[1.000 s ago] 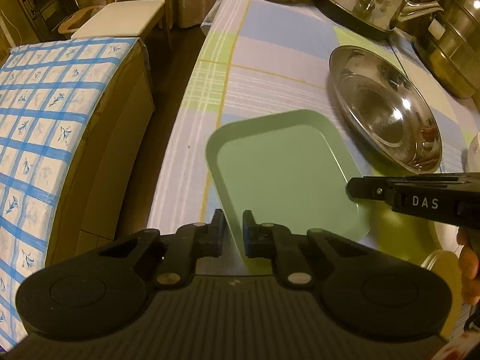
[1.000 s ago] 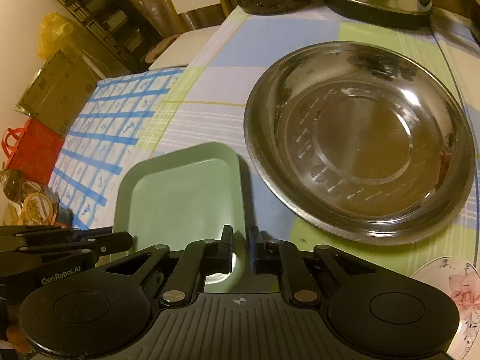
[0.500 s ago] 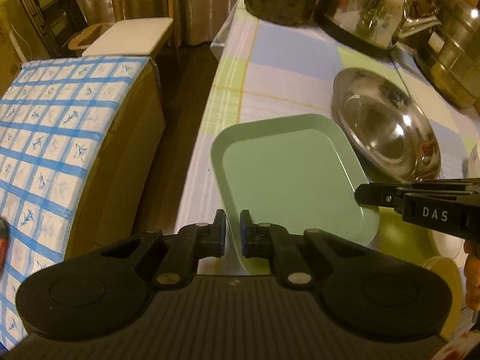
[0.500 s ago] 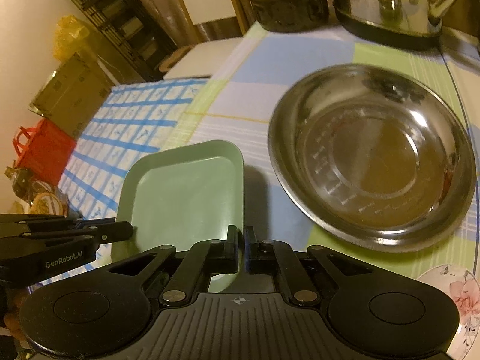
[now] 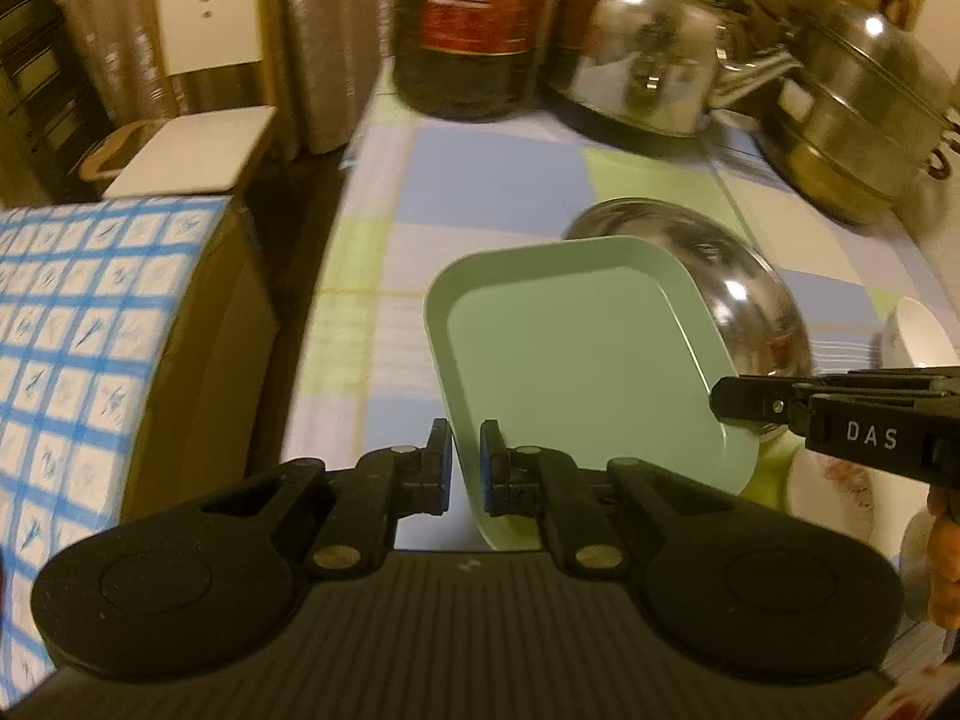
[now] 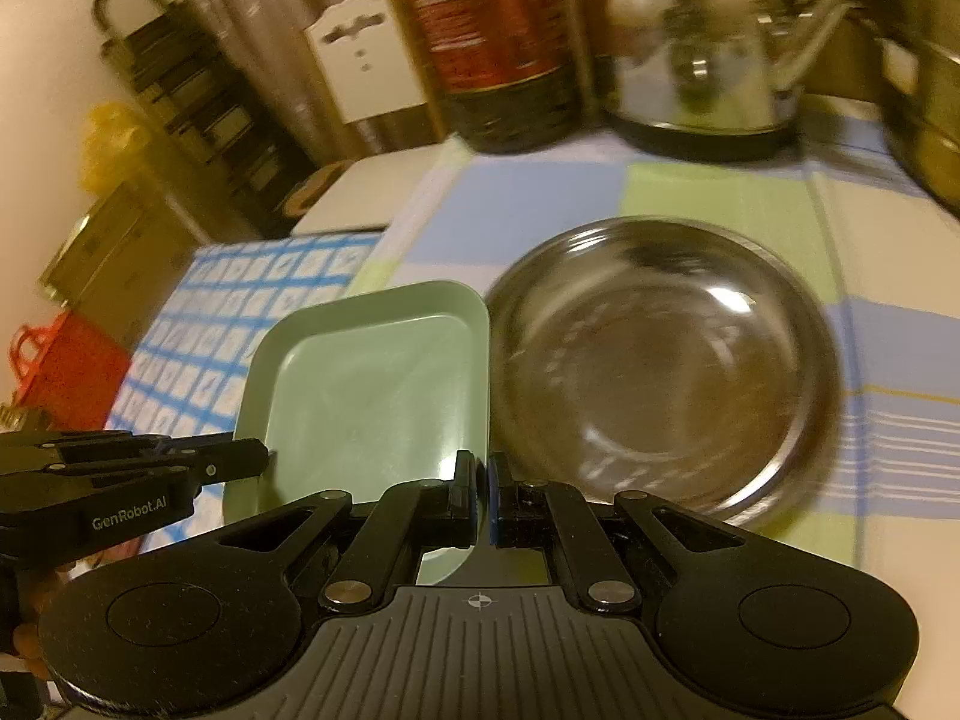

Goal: Organize plates and bowls

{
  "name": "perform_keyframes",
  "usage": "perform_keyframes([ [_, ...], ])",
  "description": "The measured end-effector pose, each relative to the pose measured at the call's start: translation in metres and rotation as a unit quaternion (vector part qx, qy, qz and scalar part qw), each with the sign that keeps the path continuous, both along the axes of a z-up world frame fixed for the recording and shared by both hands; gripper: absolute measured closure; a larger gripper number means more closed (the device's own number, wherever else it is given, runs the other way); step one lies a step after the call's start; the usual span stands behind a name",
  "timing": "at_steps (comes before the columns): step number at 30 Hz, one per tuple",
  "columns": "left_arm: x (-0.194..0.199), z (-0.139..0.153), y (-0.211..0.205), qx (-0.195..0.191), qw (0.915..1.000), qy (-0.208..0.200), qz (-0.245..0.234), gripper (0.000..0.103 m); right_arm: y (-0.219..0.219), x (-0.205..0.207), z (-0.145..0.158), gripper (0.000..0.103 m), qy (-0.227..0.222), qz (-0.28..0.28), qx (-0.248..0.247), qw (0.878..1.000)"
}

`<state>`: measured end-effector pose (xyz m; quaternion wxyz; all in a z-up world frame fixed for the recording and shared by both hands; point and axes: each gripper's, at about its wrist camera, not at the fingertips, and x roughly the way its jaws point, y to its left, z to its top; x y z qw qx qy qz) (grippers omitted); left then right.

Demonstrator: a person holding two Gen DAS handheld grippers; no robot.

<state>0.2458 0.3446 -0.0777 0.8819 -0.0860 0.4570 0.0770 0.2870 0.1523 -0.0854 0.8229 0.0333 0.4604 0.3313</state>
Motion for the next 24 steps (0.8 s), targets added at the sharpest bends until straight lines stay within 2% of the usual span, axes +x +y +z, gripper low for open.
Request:
perform_keyframes([
  [12,0.067,-0.006,-0.048,-0.002,0.9971,-0.016,-0.075,0.095,-0.05,0.033,-0.001,0.099,-0.006,-0.093,-0.016,0.996],
  [24,0.103,-0.026,-0.061,-0.008,0.996,0.006,-0.088,0.095,-0.063,0.057,-0.019,0.099,0.006,-0.124,-0.031,0.992],
])
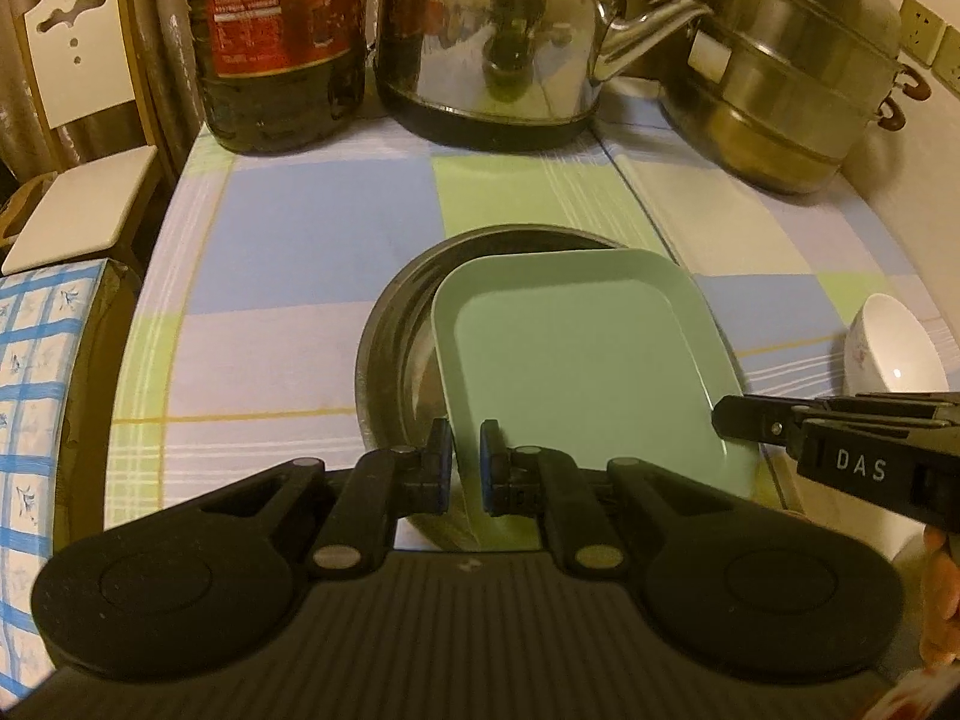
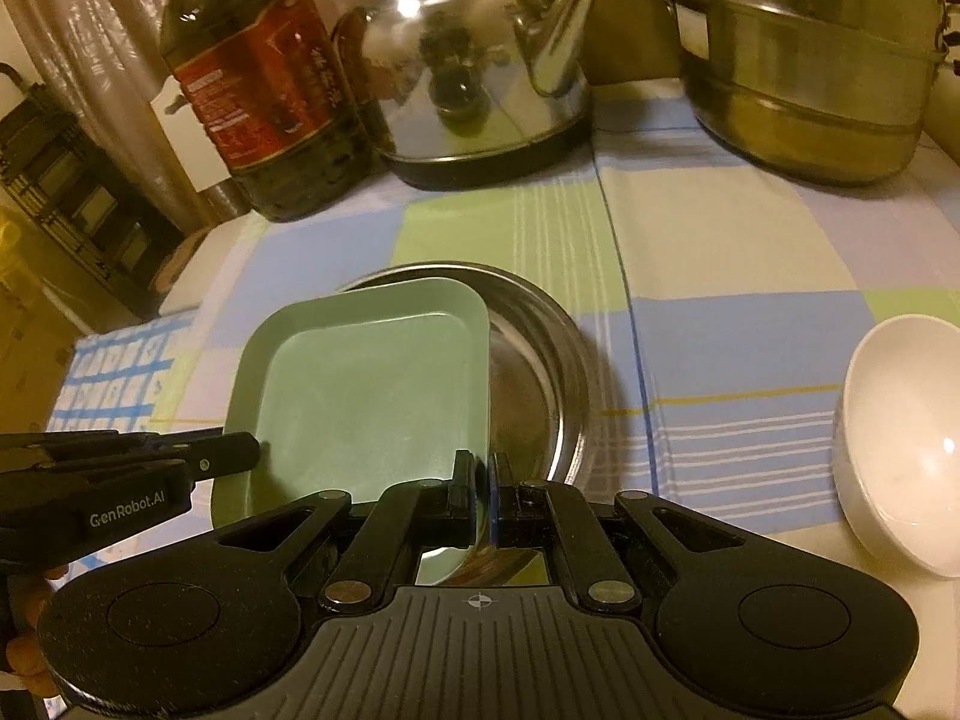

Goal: Organize plates and bowls

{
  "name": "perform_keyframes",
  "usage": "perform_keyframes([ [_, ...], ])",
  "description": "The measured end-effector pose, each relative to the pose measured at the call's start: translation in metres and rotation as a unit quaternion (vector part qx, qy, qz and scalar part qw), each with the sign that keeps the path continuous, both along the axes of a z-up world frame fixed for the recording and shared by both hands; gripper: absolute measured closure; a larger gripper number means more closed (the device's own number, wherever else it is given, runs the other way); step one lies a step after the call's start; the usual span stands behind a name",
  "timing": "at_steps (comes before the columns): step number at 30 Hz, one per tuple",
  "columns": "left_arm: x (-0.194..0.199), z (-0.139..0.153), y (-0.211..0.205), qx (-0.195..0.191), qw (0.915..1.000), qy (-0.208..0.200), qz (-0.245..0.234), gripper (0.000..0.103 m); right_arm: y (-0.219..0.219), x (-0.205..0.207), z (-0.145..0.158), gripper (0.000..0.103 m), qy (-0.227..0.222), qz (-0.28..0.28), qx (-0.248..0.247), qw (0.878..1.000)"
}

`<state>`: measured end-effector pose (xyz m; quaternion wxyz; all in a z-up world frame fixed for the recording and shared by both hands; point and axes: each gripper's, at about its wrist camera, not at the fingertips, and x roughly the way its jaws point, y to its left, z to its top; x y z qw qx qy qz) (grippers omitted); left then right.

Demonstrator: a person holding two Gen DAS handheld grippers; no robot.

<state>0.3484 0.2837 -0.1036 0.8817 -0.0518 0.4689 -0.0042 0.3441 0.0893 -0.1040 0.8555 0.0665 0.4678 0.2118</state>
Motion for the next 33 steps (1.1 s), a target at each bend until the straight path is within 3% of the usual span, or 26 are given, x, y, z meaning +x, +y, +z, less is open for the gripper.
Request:
perform_keyframes([
  [18,0.022,-0.027,-0.002,0.0,0.9994,0.034,0.004,0.095,0.002,0.02,-0.029,0.099,0.026,-0.007,-0.018,0.999],
  [33,0.021,-0.018,-0.003,-0.011,0.9996,0.025,0.006,0.089,-0.002,0.018,-0.019,0.099,0.021,-0.034,0.005,0.999],
])
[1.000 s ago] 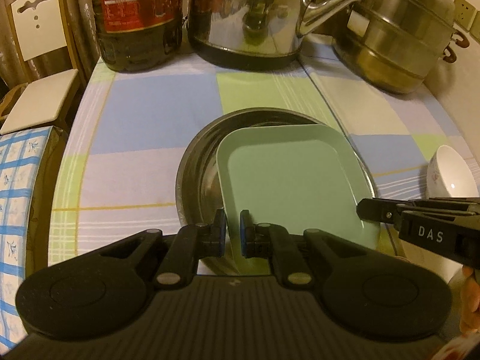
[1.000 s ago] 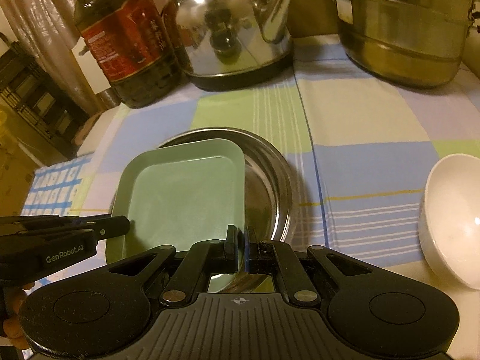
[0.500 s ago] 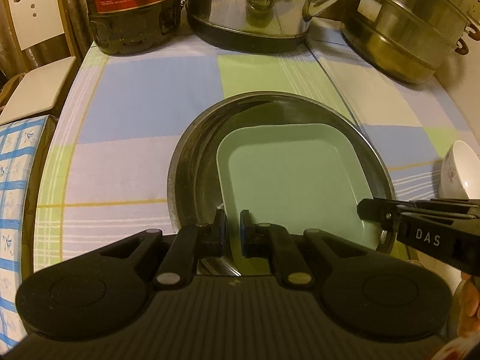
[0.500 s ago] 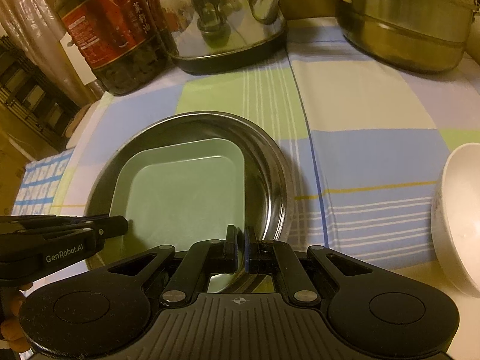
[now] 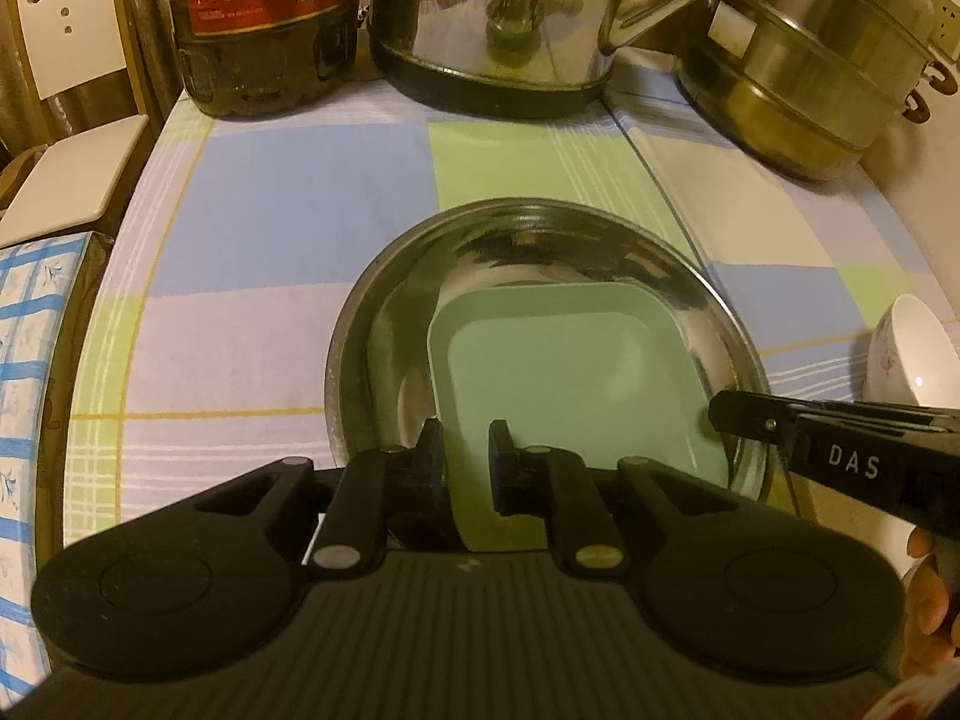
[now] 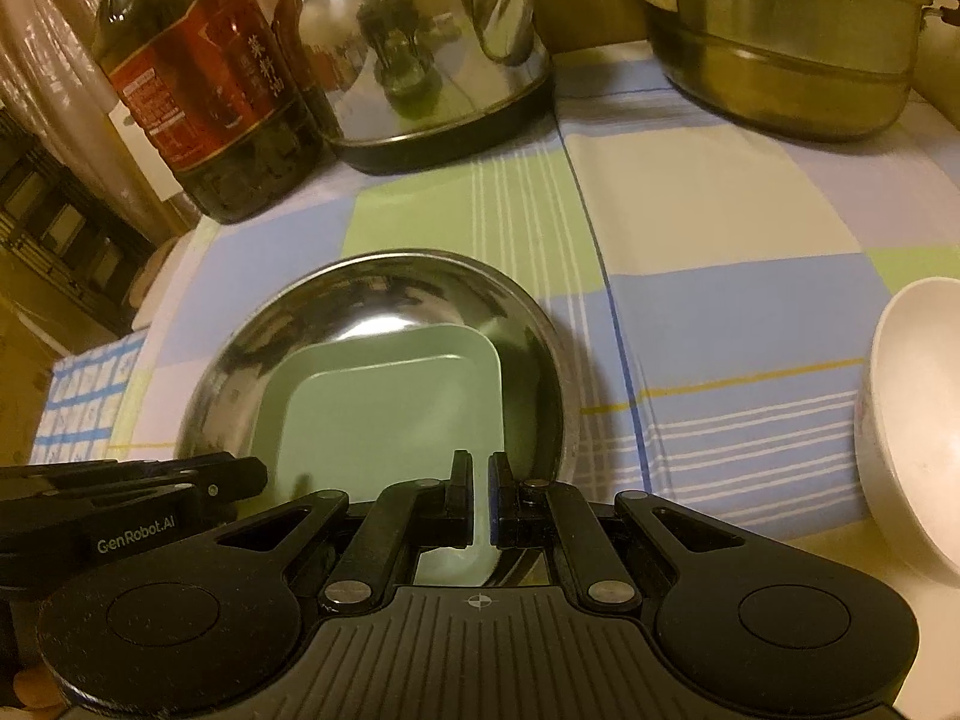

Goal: Organize plates and bowls

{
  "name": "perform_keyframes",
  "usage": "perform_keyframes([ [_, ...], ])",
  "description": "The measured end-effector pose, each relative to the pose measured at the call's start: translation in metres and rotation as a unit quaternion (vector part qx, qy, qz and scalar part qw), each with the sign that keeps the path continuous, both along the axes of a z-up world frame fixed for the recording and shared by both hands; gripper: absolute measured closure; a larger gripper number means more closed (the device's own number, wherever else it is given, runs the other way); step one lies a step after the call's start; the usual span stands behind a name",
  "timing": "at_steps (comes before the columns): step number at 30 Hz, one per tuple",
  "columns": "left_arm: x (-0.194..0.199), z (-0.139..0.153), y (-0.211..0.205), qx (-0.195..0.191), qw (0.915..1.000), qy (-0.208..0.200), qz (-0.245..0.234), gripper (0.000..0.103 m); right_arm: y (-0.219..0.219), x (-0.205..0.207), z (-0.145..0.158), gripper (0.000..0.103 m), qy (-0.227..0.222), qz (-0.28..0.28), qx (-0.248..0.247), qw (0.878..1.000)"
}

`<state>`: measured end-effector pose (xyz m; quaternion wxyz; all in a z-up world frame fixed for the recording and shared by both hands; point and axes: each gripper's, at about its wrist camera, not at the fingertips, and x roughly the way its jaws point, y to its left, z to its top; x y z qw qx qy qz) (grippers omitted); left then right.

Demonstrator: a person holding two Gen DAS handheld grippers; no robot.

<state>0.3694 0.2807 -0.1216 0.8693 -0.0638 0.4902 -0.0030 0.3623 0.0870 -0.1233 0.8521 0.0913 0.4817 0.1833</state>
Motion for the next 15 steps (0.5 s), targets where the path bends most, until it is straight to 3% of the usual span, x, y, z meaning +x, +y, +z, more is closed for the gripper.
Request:
perform_keyframes([
  [15,-0.036,0.048,-0.009,0.006,0.9989,-0.045,0.009,0.08,-0.03,-0.031,0.045,0.099,-0.031,-0.014,0.044,0.998],
])
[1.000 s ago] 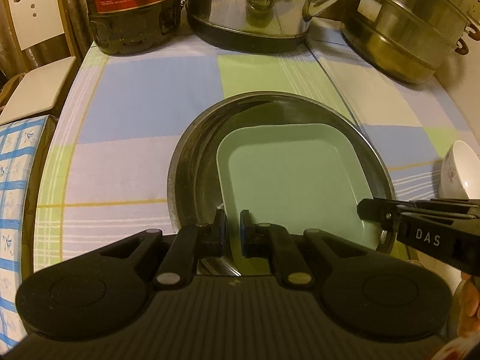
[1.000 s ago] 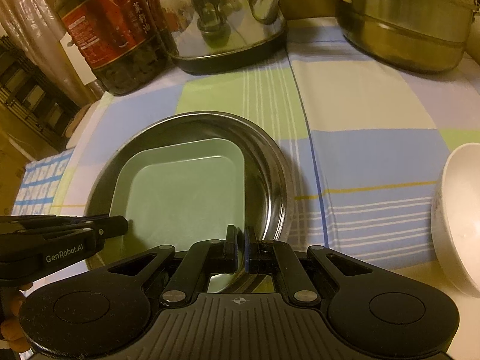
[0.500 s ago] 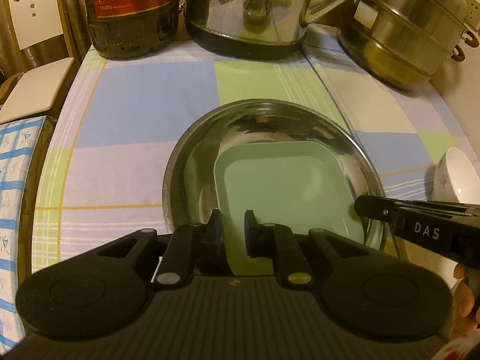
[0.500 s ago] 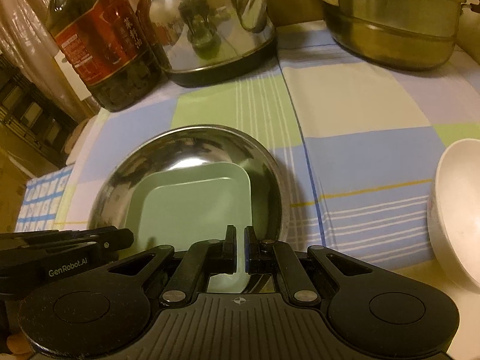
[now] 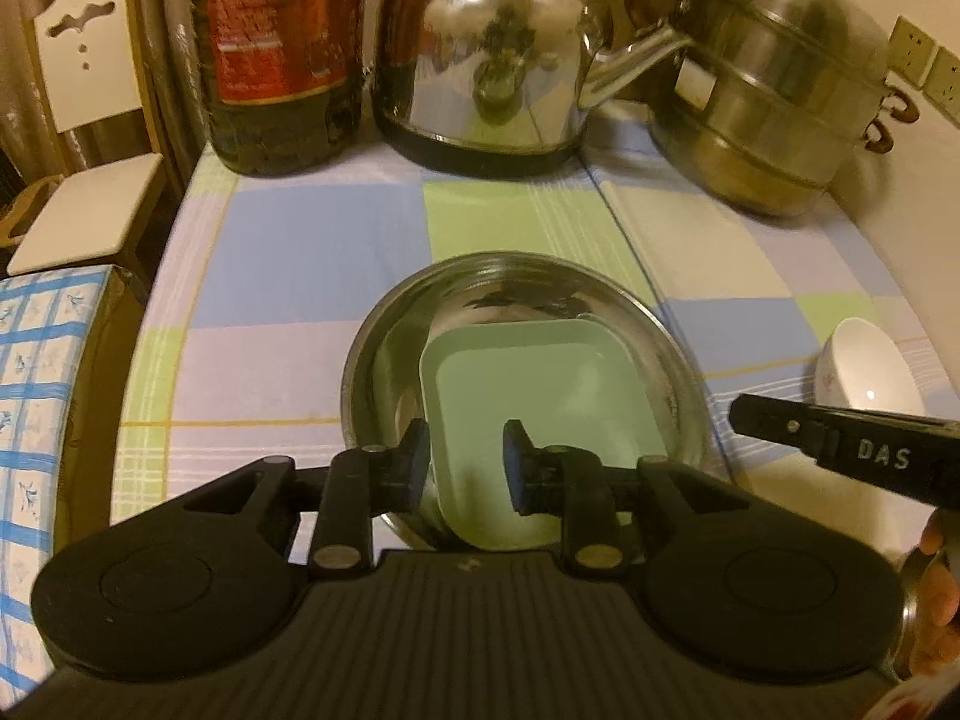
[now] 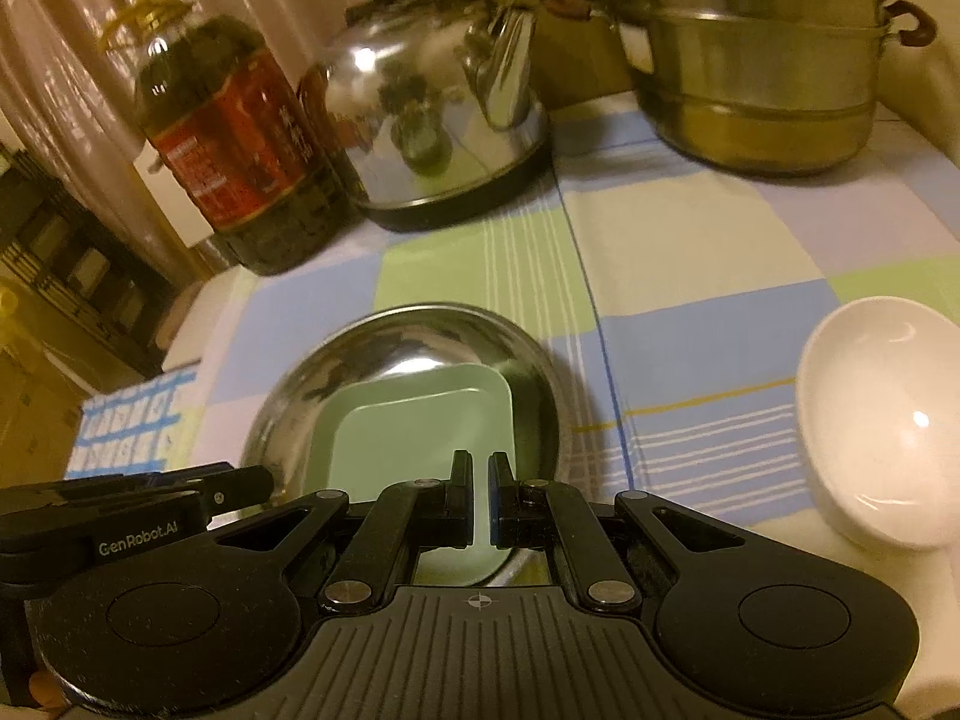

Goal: Organize plates and bowls
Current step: 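Withdraw the open right gripper from the steel plate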

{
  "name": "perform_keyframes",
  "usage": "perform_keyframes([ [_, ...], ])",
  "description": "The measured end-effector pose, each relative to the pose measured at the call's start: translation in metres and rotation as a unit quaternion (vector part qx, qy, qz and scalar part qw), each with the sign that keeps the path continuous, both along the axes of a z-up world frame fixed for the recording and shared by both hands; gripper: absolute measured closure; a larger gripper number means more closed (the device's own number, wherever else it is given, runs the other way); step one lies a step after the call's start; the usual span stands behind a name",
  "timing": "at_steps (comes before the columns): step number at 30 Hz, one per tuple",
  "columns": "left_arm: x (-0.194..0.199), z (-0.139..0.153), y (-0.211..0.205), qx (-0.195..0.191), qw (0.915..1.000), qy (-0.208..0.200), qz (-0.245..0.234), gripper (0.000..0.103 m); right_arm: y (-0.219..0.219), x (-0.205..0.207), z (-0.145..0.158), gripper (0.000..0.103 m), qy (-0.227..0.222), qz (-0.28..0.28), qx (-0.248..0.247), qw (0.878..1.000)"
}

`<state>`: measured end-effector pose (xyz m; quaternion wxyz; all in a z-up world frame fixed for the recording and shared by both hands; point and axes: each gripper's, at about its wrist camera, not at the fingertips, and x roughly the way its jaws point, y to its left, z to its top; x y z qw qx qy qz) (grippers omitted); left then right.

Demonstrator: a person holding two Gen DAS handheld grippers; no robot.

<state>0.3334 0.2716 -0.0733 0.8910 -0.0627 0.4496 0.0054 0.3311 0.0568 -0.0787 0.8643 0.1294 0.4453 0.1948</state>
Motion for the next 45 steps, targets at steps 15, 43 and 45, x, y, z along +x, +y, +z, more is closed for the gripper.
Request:
perform_keyframes([
  [15,-0.097,0.046,-0.029,-0.009,0.9981,-0.024,0.056,0.08,-0.099,-0.076,0.045,0.099,-0.006,-0.032,0.042,0.999],
  [43,-0.241,0.044,-0.171,0.002,0.9973,-0.008,0.072,0.075,-0.21,-0.195,0.036,0.099,0.006,0.083,0.012,0.996],
  [45,-0.247,0.044,-0.181,0.003,0.9974,-0.007,0.072,0.075,-0.218,-0.199,0.037,0.099,0.004,0.086,0.012,0.996],
])
